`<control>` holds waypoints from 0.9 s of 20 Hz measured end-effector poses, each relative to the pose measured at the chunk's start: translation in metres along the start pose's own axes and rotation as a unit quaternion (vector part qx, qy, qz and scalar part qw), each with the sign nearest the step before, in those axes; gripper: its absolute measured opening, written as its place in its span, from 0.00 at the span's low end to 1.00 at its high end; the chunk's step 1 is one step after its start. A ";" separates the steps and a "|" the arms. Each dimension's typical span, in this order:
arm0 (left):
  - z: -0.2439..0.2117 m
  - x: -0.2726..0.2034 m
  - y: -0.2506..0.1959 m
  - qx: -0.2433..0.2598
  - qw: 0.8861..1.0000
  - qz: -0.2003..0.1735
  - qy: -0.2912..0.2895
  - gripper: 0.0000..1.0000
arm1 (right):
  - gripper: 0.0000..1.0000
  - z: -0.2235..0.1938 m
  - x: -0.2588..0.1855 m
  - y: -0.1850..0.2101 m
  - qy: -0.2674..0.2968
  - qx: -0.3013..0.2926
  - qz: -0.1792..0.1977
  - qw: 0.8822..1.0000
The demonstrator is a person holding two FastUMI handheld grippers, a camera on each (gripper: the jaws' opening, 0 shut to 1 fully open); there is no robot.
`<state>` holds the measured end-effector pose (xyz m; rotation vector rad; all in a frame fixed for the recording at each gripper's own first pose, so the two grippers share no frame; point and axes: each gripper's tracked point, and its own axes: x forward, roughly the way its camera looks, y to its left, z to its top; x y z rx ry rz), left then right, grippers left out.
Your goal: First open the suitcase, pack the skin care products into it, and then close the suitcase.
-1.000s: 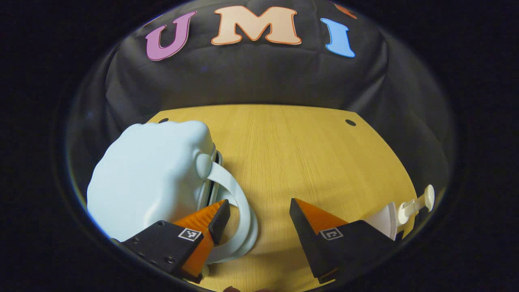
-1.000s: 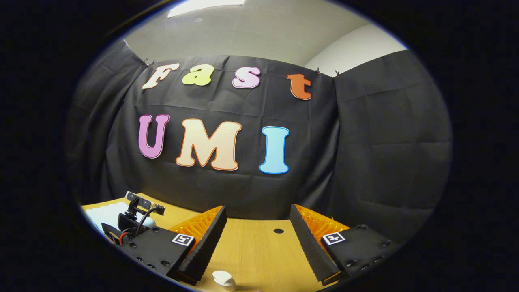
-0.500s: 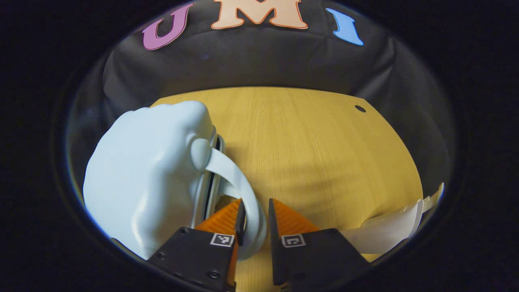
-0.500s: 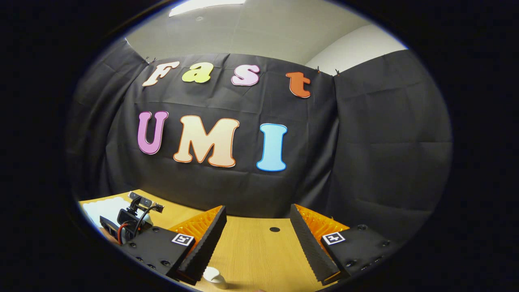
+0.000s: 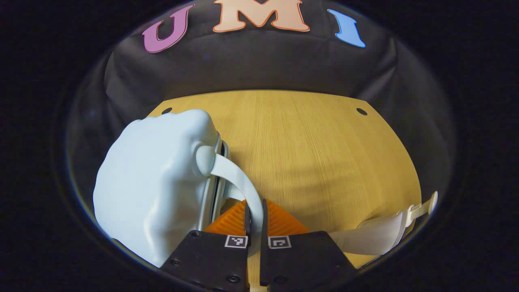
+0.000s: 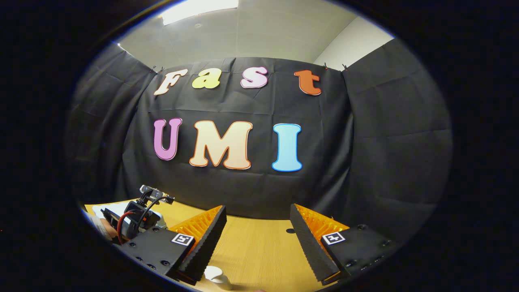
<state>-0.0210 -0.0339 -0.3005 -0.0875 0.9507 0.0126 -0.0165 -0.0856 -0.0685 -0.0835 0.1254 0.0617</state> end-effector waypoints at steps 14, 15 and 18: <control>0.058 -0.081 0.019 -0.022 0.993 -0.110 -0.037 0.00 | 1.00 0.012 0.000 0.076 -0.010 0.002 0.005 1.000; 0.062 -0.086 0.023 -0.023 0.992 -0.115 -0.036 0.00 | 1.00 0.012 0.000 0.079 -0.009 0.003 0.004 1.000; 0.077 -0.102 0.039 -0.014 0.991 -0.123 -0.045 0.00 | 0.99 0.014 0.003 0.089 -0.009 0.009 -0.001 1.000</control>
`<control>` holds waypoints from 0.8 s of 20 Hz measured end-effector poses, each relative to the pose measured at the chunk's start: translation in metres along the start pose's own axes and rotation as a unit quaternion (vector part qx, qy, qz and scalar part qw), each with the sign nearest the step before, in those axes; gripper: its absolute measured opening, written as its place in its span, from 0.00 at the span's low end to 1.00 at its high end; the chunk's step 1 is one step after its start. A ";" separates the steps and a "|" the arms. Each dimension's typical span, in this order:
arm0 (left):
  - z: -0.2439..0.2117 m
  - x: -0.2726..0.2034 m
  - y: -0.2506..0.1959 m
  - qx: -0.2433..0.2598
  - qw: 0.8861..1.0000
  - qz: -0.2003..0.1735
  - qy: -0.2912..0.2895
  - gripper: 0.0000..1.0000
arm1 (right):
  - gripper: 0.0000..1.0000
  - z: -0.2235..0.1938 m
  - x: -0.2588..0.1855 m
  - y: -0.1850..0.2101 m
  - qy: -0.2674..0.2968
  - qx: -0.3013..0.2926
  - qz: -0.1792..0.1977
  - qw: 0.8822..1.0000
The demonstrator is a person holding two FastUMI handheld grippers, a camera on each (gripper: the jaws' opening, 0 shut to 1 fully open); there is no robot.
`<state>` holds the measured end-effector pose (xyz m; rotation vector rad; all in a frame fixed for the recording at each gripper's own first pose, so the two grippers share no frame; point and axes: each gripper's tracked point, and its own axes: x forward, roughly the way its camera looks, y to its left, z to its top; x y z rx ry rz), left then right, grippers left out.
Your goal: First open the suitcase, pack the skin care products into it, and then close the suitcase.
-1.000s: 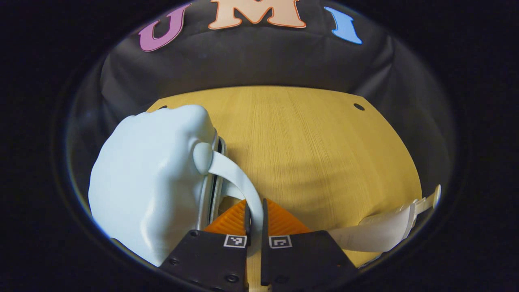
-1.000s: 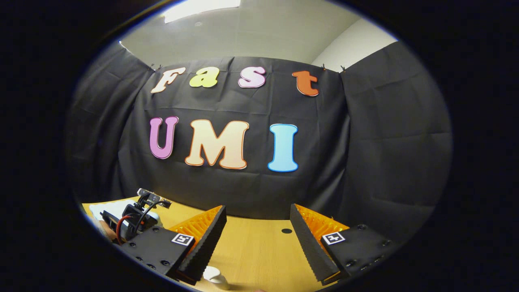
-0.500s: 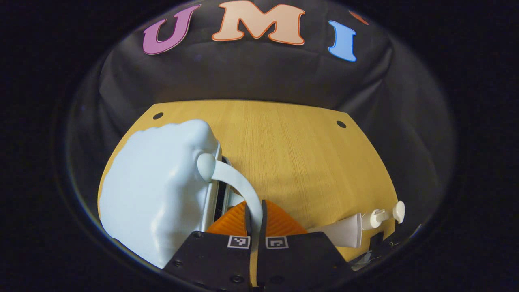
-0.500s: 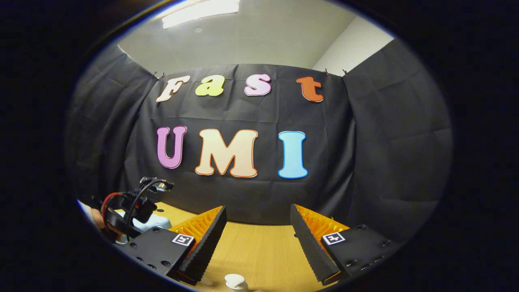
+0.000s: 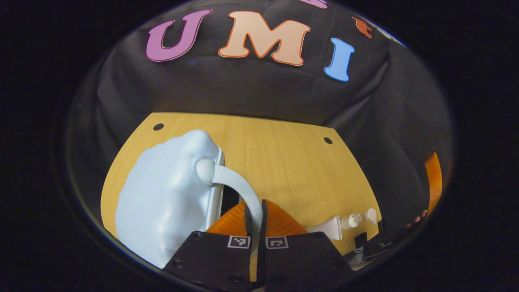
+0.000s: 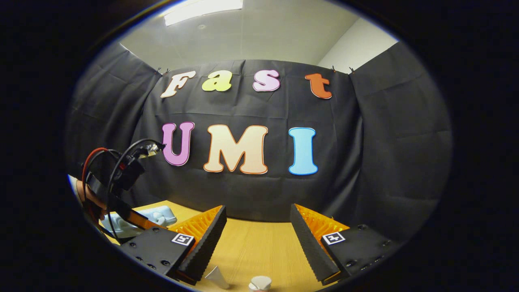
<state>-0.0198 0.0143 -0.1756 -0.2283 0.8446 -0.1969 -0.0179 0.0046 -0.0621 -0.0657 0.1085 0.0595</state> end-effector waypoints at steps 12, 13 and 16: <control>0.071 -0.060 0.082 -0.011 0.998 -0.021 -0.058 0.00 | 0.99 -0.006 0.013 0.068 0.004 0.013 -0.012 1.000; 0.075 -0.064 0.091 -0.011 0.998 -0.022 -0.062 0.00 | 0.99 -0.008 0.015 0.074 0.004 0.013 -0.012 1.000; 0.085 -0.075 0.120 -0.009 0.997 -0.015 -0.070 0.00 | 0.96 -0.005 0.018 0.096 0.001 0.012 -0.012 1.000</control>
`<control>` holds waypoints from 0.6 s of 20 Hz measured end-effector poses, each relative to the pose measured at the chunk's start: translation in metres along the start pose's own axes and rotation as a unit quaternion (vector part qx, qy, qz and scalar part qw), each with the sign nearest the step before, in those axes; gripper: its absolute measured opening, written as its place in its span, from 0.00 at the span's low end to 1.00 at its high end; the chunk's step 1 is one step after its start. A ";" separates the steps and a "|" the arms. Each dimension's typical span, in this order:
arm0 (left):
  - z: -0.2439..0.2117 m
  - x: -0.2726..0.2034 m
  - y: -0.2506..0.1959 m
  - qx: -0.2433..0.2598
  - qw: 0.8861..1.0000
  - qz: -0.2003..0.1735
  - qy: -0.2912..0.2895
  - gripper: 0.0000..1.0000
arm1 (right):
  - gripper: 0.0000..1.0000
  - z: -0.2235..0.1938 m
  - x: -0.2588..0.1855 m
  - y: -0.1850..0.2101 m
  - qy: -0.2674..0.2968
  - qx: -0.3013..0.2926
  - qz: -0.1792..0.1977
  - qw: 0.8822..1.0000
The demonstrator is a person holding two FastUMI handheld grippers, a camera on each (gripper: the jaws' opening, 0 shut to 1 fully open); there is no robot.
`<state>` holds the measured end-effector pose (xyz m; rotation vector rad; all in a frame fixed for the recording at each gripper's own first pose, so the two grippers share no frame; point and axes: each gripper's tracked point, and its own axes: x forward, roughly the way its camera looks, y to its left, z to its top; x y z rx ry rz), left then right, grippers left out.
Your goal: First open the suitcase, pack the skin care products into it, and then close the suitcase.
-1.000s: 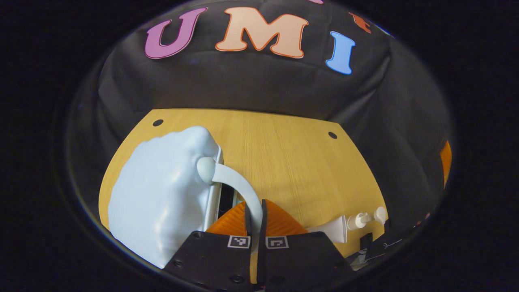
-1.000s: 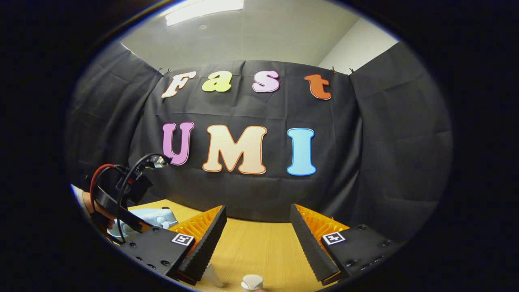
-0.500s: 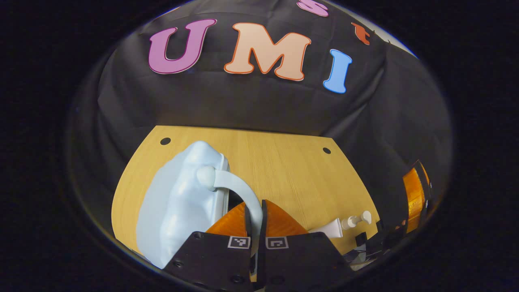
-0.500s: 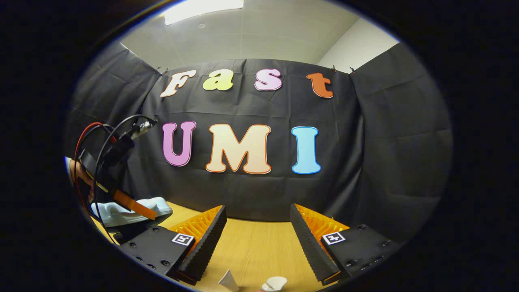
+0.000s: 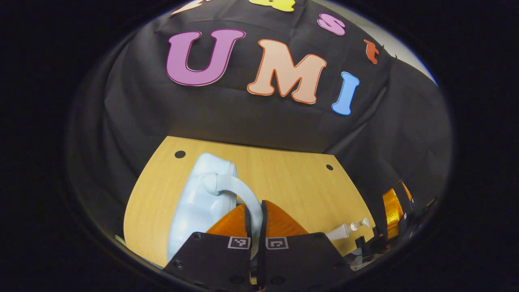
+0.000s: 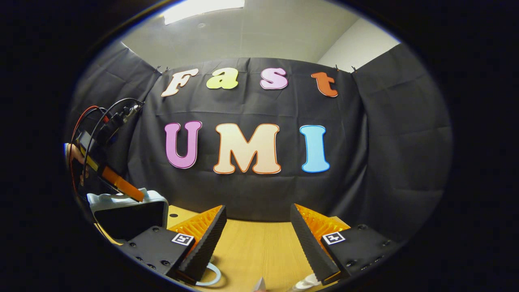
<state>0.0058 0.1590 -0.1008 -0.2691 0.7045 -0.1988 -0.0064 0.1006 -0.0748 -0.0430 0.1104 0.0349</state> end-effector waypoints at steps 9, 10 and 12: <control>0.017 -0.022 0.092 -0.004 0.999 0.035 -0.027 0.00 | 0.99 -0.002 0.005 0.047 -0.001 0.001 0.004 1.000; 0.018 -0.024 0.100 -0.006 0.999 0.034 -0.029 0.00 | 0.99 -0.001 0.005 0.050 -0.002 0.002 0.004 1.000; 0.019 -0.025 0.115 -0.017 0.999 0.033 -0.038 0.00 | 0.99 -0.001 0.006 0.055 -0.001 0.001 0.002 1.000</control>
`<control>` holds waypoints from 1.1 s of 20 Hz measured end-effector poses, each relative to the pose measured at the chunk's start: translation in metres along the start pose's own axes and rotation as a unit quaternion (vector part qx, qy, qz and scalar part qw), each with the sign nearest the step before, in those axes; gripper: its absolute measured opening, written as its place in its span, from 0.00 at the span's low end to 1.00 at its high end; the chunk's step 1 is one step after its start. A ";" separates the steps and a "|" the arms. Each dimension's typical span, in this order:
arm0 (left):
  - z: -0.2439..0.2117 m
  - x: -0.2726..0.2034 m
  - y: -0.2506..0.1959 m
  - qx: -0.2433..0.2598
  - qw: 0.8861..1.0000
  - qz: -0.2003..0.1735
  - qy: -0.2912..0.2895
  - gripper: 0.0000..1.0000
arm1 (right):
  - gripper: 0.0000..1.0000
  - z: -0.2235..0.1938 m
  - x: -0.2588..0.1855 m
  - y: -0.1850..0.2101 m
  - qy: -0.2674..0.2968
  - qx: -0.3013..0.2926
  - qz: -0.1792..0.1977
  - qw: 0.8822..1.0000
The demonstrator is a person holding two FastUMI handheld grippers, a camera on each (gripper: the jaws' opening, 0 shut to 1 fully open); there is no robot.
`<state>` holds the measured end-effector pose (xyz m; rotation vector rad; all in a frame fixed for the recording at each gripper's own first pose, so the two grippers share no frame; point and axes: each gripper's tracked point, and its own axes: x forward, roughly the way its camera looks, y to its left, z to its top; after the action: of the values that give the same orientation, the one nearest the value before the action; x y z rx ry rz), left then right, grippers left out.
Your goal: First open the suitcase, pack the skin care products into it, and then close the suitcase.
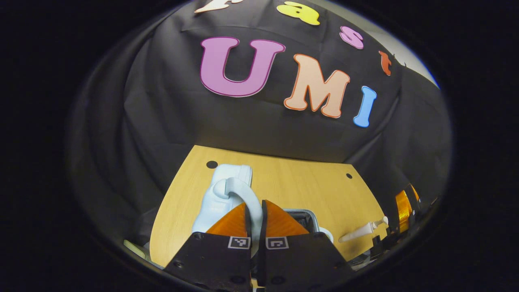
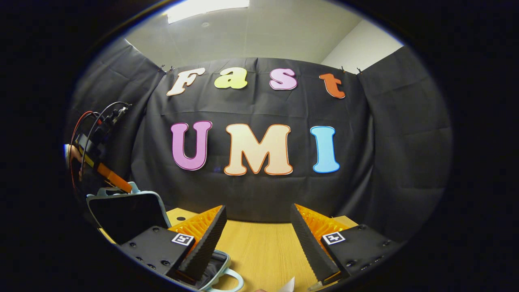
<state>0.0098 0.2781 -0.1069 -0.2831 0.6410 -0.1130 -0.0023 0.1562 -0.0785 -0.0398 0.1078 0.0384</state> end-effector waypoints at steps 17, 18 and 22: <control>-0.042 0.019 0.185 -0.062 0.990 0.121 0.029 0.00 | 0.99 0.003 -0.004 0.008 0.005 -0.023 -0.018 1.000; -0.047 0.022 0.193 -0.065 0.989 0.127 0.034 0.00 | 1.00 0.002 -0.004 0.008 0.007 -0.024 -0.019 1.000; -0.069 0.029 0.221 -0.074 0.985 0.144 0.055 0.00 | 0.99 0.000 -0.004 0.006 0.014 -0.024 -0.027 0.999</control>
<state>-0.0053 0.4677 -0.2415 -0.3261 0.7960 0.1985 -0.0065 0.1620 -0.0785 -0.0906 0.1343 -0.0133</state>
